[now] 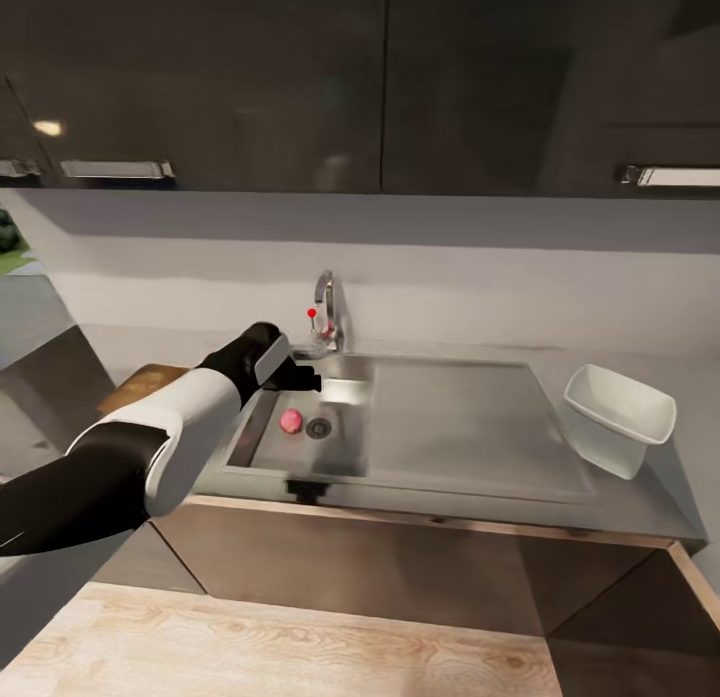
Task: In the kitchen, take the Vidalia onion out of the sink, dice it on the chopping board with the paring knife, put the diced onion into the bowl on the countertop, then place both the paring knife and the chopping board into the sink.
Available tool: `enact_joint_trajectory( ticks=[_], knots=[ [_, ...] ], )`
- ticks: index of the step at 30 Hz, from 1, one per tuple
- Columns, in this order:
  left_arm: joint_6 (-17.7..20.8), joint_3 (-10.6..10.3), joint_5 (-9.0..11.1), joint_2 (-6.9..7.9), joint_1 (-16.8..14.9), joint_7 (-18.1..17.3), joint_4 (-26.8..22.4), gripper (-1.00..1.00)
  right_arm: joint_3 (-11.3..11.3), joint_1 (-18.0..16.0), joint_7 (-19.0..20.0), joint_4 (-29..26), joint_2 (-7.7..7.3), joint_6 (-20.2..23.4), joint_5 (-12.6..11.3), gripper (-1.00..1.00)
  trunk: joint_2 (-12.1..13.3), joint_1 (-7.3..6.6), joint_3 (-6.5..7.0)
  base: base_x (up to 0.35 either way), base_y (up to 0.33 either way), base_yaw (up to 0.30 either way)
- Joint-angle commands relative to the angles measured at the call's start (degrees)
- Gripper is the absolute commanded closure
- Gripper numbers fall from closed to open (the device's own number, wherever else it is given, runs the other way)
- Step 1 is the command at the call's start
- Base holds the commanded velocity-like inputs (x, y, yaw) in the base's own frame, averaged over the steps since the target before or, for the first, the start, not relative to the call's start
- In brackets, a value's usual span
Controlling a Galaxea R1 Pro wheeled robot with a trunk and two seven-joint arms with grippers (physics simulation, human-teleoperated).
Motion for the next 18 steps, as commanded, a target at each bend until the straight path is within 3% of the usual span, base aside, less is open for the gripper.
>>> enact_joint_trajectory(
  ticks=[1, 7, 18],
  knots=[
    [0.0, -0.4, 0.6, 0.02, 0.0, 0.4, -0.1, -1.00, -0.2, 0.0, 0.2, 0.0, 0.03, -0.2, 0.2, -1.00, -0.1, 0.03, -0.11, 0.004, 0.268, 0.000],
    [-1.4, -0.4, 0.6, 0.02, 0.3, 0.4, 0.1, -1.00, -0.2, 0.0, 0.2, 0.0, 0.03, -0.2, 0.3, -1.00, -0.1, 0.03, -0.11, 0.001, 0.210, 0.000],
    [-1.6, -0.4, 0.6, 0.02, 0.3, 0.4, 0.1, -1.00, -0.2, 0.0, 0.2, 0.0, 0.03, -0.2, 0.3, -1.00, -0.1, 0.03, -0.11, 0.075, 0.014, 0.000]
  ],
)
